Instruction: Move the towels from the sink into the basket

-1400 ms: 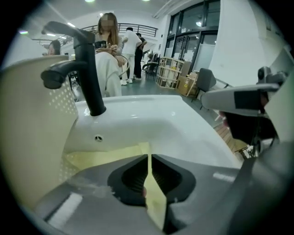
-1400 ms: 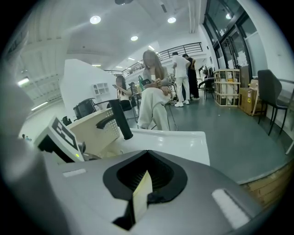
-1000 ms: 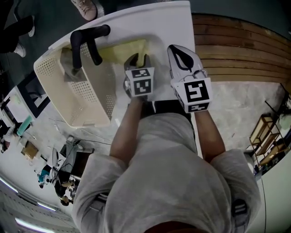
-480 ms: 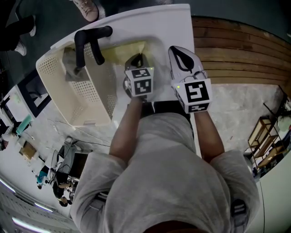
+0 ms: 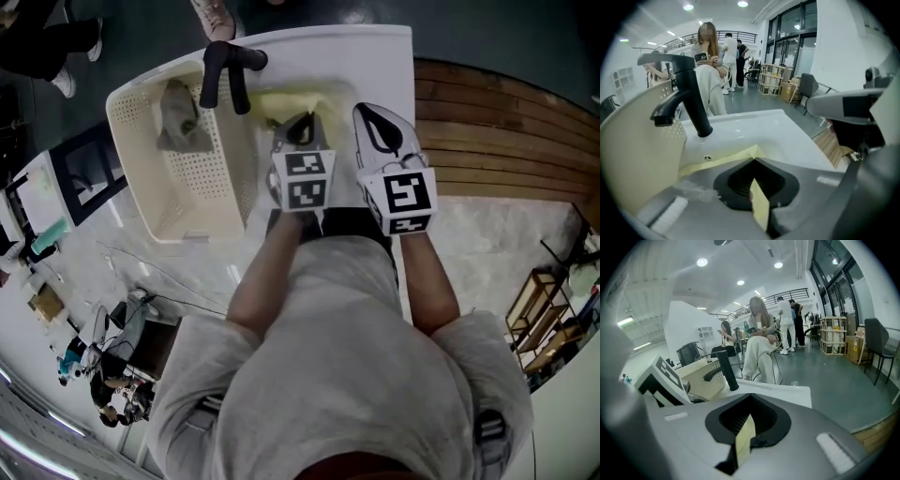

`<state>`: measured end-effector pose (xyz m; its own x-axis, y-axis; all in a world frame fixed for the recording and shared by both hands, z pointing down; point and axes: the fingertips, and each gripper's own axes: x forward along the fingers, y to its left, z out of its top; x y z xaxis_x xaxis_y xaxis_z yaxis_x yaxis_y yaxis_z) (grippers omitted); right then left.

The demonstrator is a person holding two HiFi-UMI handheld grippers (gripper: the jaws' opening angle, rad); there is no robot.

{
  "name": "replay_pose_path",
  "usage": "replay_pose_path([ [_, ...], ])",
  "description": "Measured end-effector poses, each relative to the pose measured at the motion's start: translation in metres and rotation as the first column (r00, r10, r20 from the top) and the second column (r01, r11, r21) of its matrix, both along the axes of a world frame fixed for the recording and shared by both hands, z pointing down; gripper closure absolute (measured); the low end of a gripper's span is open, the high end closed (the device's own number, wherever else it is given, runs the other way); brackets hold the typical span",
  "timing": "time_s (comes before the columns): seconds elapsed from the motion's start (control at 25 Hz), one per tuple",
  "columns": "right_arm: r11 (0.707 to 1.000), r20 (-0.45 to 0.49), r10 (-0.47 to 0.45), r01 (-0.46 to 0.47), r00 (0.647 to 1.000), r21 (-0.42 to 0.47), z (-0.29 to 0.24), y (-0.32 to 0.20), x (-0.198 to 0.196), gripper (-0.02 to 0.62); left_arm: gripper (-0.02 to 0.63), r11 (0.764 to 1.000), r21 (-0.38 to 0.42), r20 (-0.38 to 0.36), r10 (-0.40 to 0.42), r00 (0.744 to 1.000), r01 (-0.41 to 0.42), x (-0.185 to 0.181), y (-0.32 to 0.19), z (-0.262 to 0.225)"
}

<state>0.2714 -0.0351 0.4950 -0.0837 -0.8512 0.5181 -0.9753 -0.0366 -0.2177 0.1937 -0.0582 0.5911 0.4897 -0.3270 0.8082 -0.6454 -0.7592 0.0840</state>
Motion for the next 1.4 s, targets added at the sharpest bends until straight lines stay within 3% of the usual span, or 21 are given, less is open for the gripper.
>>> replay_pose_path([
  [0.72,0.994,-0.108,-0.024,0.034,0.994,0.1,-0.069,-0.003,-0.038,0.589,0.586,0.987,0.157,-0.212,0.018,0.977,0.016,-0.012,-0.006,-0.117],
  [1.08,0.985,-0.148,-0.098,0.117,0.984,0.124,-0.092,-0.025,-0.086,0.589,0.584,0.971,0.212,-0.284,-0.048,0.958,0.112,-0.063,-0.032,-0.159],
  [1.4,0.962,-0.157,-0.206,0.229,0.966,0.148,-0.104,-0.044,-0.146,0.589,0.584,0.935,0.242,-0.292,-0.182,0.939,0.257,-0.138,-0.055,-0.174],
])
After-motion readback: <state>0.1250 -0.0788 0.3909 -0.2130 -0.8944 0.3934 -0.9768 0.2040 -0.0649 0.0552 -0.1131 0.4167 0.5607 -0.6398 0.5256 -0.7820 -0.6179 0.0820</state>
